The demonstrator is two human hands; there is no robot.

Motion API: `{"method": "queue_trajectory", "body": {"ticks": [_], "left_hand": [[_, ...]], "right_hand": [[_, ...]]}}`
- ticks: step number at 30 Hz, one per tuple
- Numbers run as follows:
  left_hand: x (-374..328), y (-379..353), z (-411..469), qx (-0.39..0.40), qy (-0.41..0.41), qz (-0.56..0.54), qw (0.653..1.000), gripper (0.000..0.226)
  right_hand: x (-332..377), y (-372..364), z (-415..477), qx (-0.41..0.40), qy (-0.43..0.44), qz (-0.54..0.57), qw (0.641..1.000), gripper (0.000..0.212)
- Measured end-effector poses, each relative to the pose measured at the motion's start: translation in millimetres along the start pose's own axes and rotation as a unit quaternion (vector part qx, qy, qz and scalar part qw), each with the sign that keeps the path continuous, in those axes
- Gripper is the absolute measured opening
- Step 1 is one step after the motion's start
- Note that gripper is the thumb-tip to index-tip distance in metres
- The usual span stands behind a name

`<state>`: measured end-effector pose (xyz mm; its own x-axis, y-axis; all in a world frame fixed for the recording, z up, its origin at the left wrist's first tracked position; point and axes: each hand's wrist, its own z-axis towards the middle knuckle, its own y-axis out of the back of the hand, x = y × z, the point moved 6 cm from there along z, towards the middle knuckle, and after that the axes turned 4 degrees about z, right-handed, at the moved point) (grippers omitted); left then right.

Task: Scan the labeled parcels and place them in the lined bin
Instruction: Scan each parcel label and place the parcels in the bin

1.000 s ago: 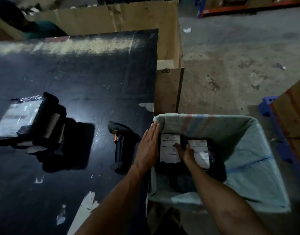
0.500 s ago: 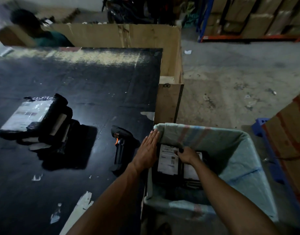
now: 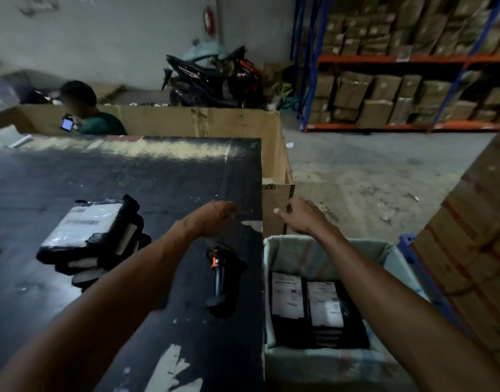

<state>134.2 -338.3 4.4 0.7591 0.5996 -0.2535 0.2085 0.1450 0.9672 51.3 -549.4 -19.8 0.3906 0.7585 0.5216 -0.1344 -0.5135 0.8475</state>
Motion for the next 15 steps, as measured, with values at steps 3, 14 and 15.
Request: {"method": "queue_trajectory", "body": {"ticks": [3,14,15], "left_hand": [[43,33,-35,-0.026,0.019,0.026,0.999,0.034],[278,88,-196,-0.179,0.302,0.022,0.936,0.047],[300,74,-207,-0.131,0.360,-0.015,0.924,0.056]], "right_hand": [[59,-6,-9,-0.014,0.026,0.006,1.000,0.044],[296,-140,-34,0.123,0.078,0.075,0.986,0.063],[308,-160,-36,0.149,0.062,0.067,0.985,0.067]]}}
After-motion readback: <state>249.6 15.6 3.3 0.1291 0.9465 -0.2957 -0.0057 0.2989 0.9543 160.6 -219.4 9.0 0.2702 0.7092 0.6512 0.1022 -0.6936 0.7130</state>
